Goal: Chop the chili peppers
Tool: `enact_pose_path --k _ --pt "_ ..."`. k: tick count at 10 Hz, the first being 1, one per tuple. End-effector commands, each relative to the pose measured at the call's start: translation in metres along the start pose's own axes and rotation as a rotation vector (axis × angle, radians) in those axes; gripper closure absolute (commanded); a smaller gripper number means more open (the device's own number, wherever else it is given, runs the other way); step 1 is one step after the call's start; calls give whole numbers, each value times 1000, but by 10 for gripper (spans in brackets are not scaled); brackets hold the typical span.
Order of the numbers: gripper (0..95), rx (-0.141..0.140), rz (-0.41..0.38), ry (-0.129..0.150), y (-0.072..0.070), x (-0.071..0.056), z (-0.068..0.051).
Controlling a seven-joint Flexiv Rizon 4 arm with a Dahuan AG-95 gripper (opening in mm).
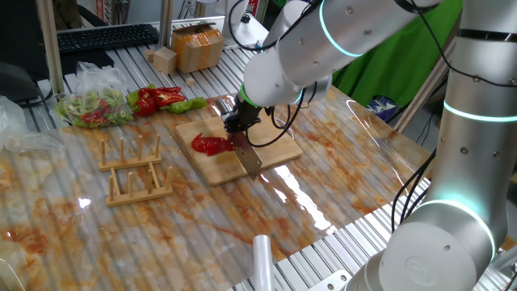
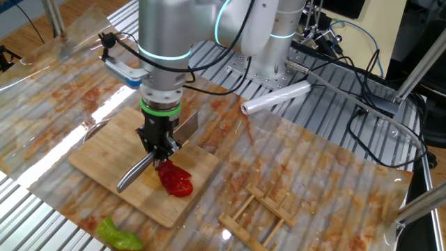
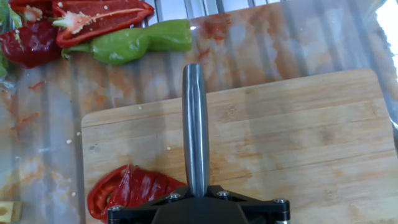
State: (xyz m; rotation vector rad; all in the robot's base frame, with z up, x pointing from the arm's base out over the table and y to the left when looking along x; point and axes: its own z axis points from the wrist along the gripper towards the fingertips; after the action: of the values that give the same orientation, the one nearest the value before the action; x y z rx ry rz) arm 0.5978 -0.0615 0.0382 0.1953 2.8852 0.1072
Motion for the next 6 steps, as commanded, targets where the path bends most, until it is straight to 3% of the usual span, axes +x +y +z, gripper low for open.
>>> enact_pose_path --k 1,3,4,5,6 --pt "950 0 -14 -4 -1 -3 12" --pt "950 0 -27 5 -1 -10 6" --pt "950 3 -23 29 1 -10 -1" --pt "950 12 -5 89 5 -8 -11" --pt "950 20 7 94 9 -5 -17"
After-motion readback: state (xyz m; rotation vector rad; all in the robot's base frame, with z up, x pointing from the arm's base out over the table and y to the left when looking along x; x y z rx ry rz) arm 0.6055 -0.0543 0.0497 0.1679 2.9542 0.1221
